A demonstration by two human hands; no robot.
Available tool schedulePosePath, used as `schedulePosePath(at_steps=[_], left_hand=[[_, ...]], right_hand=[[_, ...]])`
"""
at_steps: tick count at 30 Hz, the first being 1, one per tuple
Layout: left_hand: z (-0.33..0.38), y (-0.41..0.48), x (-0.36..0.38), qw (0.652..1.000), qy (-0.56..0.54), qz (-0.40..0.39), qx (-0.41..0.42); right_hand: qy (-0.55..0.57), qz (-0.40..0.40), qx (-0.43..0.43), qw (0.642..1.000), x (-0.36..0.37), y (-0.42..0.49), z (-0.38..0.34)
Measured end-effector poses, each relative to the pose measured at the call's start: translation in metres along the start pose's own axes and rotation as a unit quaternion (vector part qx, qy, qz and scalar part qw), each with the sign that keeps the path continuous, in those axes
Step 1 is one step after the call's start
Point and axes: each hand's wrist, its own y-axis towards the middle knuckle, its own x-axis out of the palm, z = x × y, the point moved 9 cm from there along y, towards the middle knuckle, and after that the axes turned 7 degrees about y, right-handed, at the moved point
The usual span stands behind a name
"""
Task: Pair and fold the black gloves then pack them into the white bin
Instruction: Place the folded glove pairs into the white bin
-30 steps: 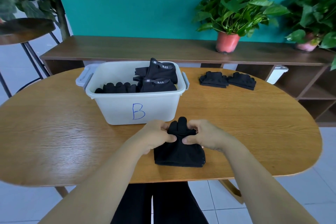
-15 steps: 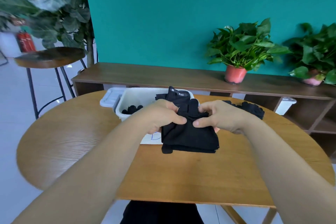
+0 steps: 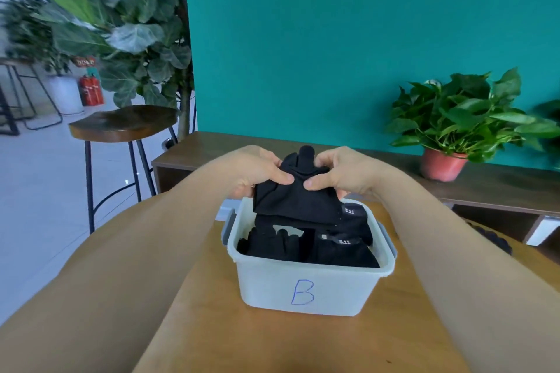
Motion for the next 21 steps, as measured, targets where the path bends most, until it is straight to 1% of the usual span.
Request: schedulePosePath(at_steps=[6,10,13,15,18,21], left_hand=[[-0.024,0.058,-0.017,1.000,0.011,0.003,-0.008],[-0.057,0.079,-0.019,0.998,0.055,0.007,-0.020],[-0.078,0.089,-0.020,0.994,0.099,0.032,-0.020],[-0.084,0.092,-0.019,0.990,0.126,0.061,-0.001],[-0.084,0.093,-0.016,0.977,0.188,0.100,0.031],[-0.082,0.089,-0.014,0.950,0.282,0.130,0.036]], right_hand=[[0.003,0.006,-0.011,1.000,0.006,0.062,0.019],[-0.032,0.007,-0.005,0.999,0.025,0.082,0.048],[-0.049,0.013,-0.012,0.999,0.038,0.091,0.068],[-0.067,0.025,-0.019,0.997,0.043,0.094,0.075],[-0.095,0.044,-0.018,0.994,0.045,0.097,0.082],[-0.120,0.042,-0.016,0.992,0.049,0.098,0.088]])
